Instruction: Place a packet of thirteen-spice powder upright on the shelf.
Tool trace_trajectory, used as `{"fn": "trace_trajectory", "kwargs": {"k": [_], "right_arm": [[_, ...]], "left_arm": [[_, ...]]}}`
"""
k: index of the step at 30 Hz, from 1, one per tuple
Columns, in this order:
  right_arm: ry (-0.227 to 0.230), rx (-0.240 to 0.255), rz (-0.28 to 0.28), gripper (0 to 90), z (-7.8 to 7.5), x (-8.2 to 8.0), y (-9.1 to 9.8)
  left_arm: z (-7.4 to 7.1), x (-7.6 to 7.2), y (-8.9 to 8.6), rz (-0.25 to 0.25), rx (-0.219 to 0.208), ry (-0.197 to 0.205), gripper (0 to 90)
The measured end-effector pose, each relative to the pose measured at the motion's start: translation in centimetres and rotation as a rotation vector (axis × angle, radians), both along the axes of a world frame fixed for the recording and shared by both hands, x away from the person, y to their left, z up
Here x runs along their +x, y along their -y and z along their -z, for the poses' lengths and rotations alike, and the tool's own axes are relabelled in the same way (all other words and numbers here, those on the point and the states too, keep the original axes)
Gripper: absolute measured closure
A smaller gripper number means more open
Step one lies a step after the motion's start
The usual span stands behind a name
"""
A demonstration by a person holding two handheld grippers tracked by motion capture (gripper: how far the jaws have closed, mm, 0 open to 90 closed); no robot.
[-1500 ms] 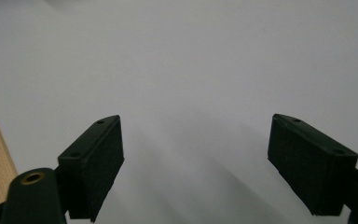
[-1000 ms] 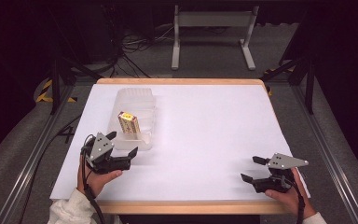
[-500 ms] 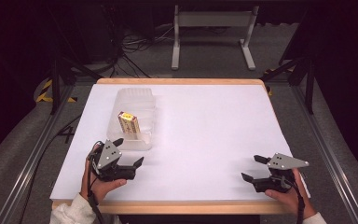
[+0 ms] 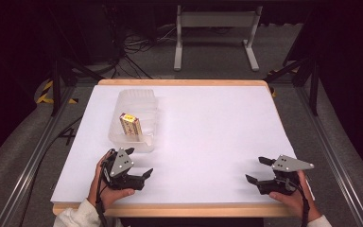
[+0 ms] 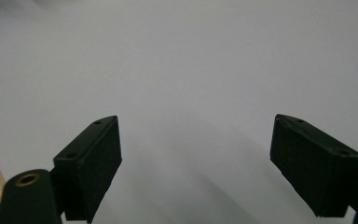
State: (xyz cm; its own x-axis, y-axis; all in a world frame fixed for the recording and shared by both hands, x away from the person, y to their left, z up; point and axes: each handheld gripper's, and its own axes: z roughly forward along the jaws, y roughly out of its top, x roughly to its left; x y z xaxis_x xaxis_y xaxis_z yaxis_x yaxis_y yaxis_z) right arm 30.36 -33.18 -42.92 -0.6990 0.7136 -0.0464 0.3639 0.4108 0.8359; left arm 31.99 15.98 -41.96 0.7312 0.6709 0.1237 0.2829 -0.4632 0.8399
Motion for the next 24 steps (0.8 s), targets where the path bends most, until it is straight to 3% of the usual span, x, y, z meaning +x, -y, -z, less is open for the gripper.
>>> {"fn": "trace_trajectory", "kwargs": {"k": [8,24], "right_arm": [[0.007,-0.001,0.003,16.8,0.0,0.0,0.0],[0.027,-0.013,0.031,16.1,-0.1,-0.6,0.4]], "left_arm": [[1.0,0.2,0.6,0.032,0.029,-0.038,8.7],[2.3,1.2,1.3,0.063,0.040,-0.120,8.7]]}}
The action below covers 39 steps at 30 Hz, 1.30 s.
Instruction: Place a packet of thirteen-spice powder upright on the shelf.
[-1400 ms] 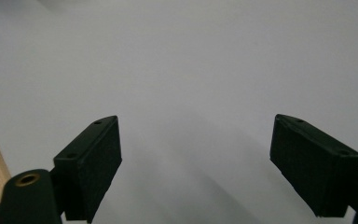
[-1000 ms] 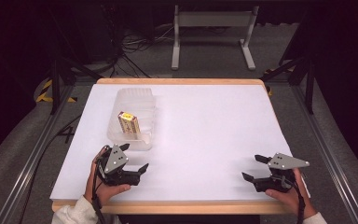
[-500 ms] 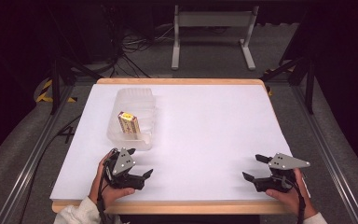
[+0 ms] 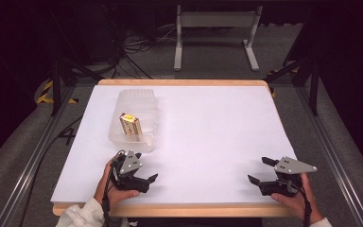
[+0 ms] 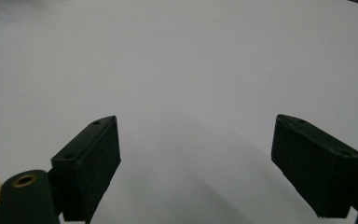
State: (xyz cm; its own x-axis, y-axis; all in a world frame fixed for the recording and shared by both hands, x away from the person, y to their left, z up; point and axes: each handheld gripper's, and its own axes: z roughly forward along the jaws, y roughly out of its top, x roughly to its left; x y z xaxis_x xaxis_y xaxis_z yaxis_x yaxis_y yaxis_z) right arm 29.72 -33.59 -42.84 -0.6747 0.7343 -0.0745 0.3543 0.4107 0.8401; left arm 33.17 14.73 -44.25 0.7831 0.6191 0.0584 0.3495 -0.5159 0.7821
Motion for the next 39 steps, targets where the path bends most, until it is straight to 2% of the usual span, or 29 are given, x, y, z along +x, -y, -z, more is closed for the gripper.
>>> {"fn": "trace_trajectory", "kwargs": {"k": [7,13,18,24,30,34,39], "right_arm": [[0.006,0.001,0.020,15.8,0.1,-0.4,0.3],[0.013,-0.011,0.015,15.5,0.2,-0.5,0.4],[0.017,-0.021,0.016,15.4,0.3,-0.7,0.5],[0.034,-0.016,0.023,15.4,0.1,-0.9,0.7],[0.031,-0.021,0.019,15.4,0.2,-0.7,0.5],[0.028,-0.031,0.013,15.4,0.3,-0.7,0.2],[0.028,-0.045,0.005,15.4,0.3,-0.8,-0.2]], "left_arm": [[0.5,0.3,-0.1,0.014,-0.009,-0.048,8.5],[0.8,0.5,-0.1,0.023,-0.015,-0.086,8.3],[0.9,0.8,0.1,0.029,-0.009,-0.093,8.3],[1.1,1.0,0.3,0.031,-0.007,-0.122,8.2],[1.2,1.0,0.1,0.035,-0.018,-0.135,8.1],[1.0,0.9,-0.2,0.039,-0.038,-0.126,8.2],[1.0,0.9,-0.1,0.052,-0.030,-0.121,8.1]]}}
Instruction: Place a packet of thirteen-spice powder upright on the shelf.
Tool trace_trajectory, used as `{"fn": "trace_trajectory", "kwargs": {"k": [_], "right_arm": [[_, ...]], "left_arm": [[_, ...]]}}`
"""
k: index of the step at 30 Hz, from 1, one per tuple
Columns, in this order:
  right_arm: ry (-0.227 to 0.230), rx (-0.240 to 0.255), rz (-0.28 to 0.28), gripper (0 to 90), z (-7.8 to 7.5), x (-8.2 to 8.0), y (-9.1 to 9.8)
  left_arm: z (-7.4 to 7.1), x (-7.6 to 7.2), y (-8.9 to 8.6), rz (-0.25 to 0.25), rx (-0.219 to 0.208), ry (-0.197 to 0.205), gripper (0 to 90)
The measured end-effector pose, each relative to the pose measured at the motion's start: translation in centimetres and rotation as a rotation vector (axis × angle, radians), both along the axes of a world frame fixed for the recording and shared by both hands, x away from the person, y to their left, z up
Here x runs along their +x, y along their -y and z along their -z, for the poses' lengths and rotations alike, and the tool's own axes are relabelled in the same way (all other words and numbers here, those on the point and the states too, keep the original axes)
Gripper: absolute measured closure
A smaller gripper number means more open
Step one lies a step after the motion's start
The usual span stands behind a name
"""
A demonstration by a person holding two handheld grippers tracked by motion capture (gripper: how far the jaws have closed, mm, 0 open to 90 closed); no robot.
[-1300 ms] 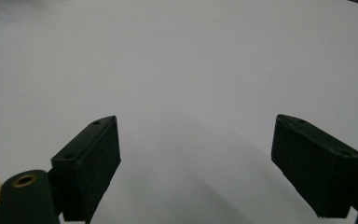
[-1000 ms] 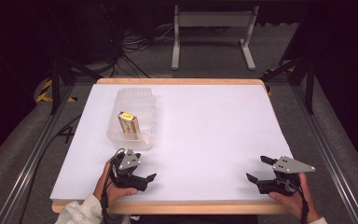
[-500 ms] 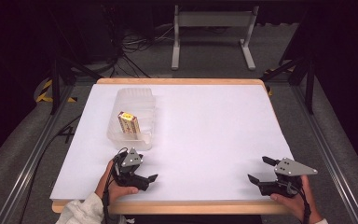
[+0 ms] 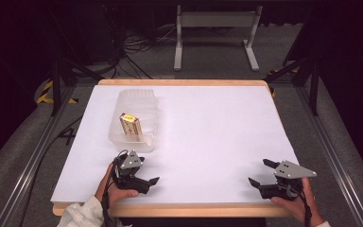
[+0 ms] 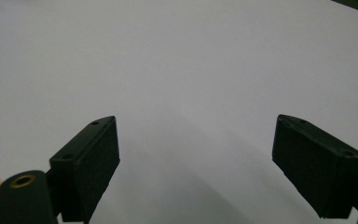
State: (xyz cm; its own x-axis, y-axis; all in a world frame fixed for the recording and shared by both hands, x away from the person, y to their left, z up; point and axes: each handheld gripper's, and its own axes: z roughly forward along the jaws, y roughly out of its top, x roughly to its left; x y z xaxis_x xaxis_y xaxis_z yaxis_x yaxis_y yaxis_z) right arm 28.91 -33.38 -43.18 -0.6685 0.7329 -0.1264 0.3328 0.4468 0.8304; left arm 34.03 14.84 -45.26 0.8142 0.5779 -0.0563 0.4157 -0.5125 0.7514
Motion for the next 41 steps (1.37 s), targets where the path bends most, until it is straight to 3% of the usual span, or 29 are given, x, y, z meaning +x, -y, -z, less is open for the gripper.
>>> {"fn": "trace_trajectory", "kwargs": {"k": [30,41], "right_arm": [[0.001,-0.008,0.013,15.4,0.09,0.00,0.31],[0.004,0.014,0.029,15.4,-0.02,0.27,0.57]], "left_arm": [[-0.23,0.26,0.06,0.005,0.002,0.006,8.5],[-0.16,0.22,-0.19,-0.002,0.003,0.001,8.8]]}}
